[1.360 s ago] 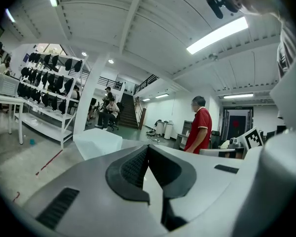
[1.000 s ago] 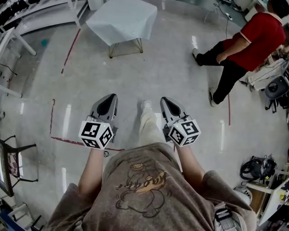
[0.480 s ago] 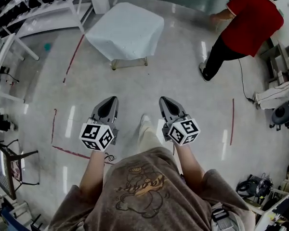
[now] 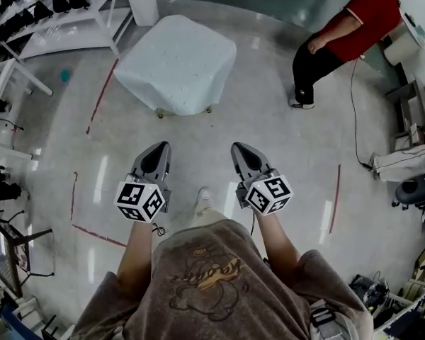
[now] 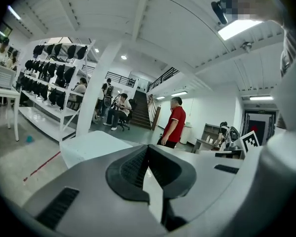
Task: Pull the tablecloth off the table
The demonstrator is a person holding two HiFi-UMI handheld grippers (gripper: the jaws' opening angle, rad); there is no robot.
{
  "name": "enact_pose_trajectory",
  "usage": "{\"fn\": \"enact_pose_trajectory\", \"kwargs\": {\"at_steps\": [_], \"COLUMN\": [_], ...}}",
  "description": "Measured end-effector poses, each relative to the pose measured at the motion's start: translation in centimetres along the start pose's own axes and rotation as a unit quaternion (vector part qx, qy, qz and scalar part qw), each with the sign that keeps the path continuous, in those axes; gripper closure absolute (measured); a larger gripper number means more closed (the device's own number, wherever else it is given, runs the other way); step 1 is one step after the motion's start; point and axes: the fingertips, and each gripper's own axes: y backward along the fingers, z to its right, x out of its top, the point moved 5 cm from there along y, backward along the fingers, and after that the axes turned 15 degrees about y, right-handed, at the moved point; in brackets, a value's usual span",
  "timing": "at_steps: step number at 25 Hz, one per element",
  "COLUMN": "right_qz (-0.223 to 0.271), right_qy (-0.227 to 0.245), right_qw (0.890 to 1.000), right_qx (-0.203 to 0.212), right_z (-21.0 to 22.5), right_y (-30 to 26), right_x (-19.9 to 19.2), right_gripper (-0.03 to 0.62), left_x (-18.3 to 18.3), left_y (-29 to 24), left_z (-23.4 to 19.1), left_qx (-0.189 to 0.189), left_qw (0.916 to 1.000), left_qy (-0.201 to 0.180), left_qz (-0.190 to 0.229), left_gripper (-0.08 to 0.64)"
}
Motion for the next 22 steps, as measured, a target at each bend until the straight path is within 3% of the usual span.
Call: {"fn": "enact_pose_trajectory", "kwargs": {"at_steps": [8,22], "right_qz": [0.009,0.012], "right_qy": [-0.002,-0.008], "right_qw": [0.999,0.999], "right_qx": [0.049,0.037], "right_z": [2.5,1.6], "right_y": [-3.6,-8.8], "right_x": [1.3,2.8], "right_gripper": [0.586,0.586], "left_x": [2.7,6.7], "left_y": [-1.8,-4.9], "left_z": [-1.1,-4.3], "left_qx": [0.038,0.014], "left_qw": [0.9987,0.9996], "left_qy": [0.004,0.006], "left_qz": [0.033,0.022], "left_gripper": [0.541,0.541]}}
